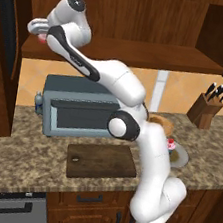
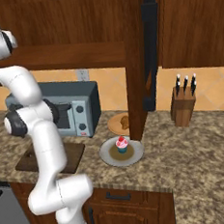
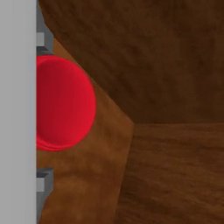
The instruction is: From the different types of pastries on the counter, select a croissant and place it on the cutting board. Then retrieve a jar of jam from the cabinet and place it alongside the croissant on the cutting board.
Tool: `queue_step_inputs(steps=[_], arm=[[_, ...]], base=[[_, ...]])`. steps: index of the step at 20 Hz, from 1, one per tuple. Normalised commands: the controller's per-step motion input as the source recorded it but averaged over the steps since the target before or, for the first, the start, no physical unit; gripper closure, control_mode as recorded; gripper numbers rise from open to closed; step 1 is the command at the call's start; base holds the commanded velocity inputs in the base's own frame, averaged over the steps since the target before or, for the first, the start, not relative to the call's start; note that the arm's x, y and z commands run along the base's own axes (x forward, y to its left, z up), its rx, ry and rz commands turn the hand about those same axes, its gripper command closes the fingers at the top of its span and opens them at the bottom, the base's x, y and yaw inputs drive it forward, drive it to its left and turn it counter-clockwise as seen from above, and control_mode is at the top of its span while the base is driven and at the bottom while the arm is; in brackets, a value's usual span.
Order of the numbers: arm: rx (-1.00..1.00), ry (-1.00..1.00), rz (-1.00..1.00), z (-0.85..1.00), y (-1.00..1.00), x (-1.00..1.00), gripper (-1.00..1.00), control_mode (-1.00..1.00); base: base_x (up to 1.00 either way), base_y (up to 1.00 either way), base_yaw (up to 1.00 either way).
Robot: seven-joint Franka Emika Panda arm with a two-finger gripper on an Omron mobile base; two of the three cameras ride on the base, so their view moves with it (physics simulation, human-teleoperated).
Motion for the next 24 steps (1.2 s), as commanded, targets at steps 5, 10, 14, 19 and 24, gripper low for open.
queue_step_inputs(steps=[5,10,14,19,24], arm=[[0.0,0.03,0.0,-0.03,0.01,0.0,-1.0,-1.0],[0.0,0.13,0.0,-0.15,0.23,0.0,1.0,-1.0],[0.0,0.06,0.01,-0.01,0.08,0.06,1.0,-1.0],[0.0,0.03,0.06,0.0,-0.03,0.22,1.0,-1.0],[-0.01,0.06,0.04,0.64,0.0,-0.1,1.0,-1.0]], base=[[0.0,0.0,0.0],[0.0,0.0,0.0],[0.0,0.0,0.0],[0.0,0.0,0.0],[0.0,0.0,0.0]])
